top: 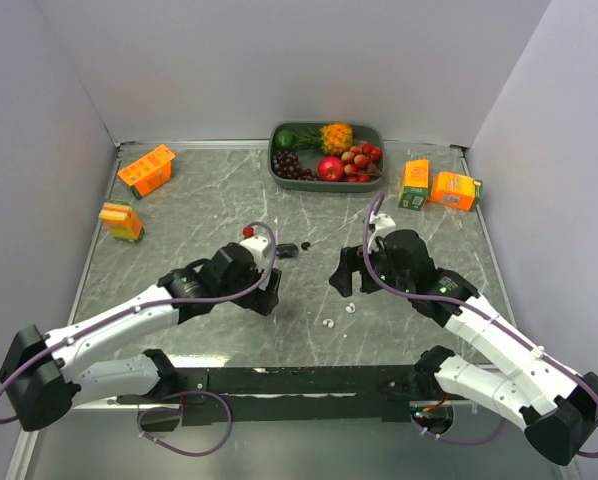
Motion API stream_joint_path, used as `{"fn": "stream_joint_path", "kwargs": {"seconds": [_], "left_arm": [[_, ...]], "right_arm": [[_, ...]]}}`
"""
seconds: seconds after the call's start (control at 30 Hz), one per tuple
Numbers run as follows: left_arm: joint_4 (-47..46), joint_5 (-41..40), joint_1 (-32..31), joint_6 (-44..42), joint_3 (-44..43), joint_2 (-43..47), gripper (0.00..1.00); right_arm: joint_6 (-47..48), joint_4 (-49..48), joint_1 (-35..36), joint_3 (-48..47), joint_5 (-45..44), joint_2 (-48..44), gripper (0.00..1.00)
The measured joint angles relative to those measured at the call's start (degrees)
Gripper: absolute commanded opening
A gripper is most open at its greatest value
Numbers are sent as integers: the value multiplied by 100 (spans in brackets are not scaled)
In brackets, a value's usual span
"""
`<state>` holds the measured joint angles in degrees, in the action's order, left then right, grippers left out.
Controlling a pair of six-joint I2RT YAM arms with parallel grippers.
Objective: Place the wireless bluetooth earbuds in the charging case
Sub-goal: Pick up the charging case at the center of the board.
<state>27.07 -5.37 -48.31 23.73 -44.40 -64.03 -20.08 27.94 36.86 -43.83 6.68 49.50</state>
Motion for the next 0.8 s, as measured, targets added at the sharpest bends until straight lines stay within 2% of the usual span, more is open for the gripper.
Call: {"fn": "stream_joint_path", "kwargs": {"seconds": [0.17, 0.37, 0.53, 0.67, 0.8], "left_arm": [[-162, 138, -83, -223, 76, 260, 96], [24, 48, -79, -376, -426, -778, 96], [103, -326, -48, -387, -837, -1445, 96], [79, -525, -7, -275, -1069, -1670, 96], [26, -485, 9, -151, -890, -1635, 96]], "right_arm": [[2, 9, 24, 2, 35, -50, 99], [17, 68, 68, 2, 28, -59, 100], [13, 94, 92, -4, 4, -61, 100], [20, 181, 111, -31, -31, -76, 99], [24, 236, 116, -48, -90, -118, 100]]}}
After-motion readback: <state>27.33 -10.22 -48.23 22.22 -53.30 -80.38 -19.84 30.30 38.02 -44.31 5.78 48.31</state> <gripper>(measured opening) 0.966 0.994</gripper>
